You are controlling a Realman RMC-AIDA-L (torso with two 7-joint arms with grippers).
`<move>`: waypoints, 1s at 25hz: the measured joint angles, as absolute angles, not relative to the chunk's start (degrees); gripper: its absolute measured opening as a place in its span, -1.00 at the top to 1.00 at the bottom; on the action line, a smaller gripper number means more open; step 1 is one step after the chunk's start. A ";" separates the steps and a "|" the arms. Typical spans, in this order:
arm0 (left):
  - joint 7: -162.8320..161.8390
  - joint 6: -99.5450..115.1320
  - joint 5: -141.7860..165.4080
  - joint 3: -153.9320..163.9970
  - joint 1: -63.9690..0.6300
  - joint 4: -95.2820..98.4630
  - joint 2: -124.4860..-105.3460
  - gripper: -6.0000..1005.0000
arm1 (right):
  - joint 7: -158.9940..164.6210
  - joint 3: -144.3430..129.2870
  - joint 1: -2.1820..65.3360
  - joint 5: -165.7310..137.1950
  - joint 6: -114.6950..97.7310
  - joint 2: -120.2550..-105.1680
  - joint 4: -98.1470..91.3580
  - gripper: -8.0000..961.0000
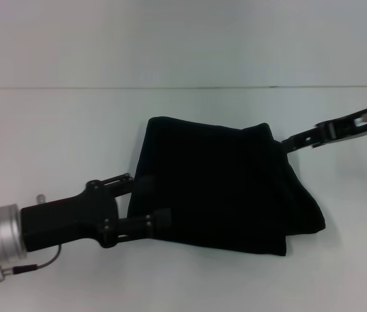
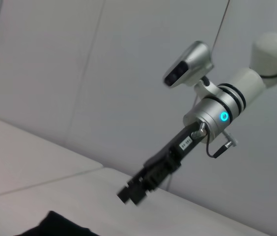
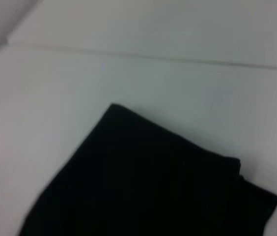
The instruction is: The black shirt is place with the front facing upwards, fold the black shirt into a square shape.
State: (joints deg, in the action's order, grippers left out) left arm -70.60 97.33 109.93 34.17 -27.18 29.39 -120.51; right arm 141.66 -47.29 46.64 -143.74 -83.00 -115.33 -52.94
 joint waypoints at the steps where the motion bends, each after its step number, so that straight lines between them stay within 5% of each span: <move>1: -69.93 97.50 109.58 34.02 -26.63 29.40 -120.45 -0.61 | 144.16 -48.94 48.49 -146.83 -83.14 -115.92 -53.19 -0.72; 8: -69.08 98.03 109.44 33.19 -24.60 29.47 -119.41 -0.61 | 154.09 -55.54 58.00 -162.00 -80.72 -119.59 -51.50 -0.70; 25: -68.88 97.89 109.79 32.91 -23.08 29.47 -118.43 -0.61 | 158.29 -65.39 66.23 -163.63 -66.42 -120.23 -33.34 -0.64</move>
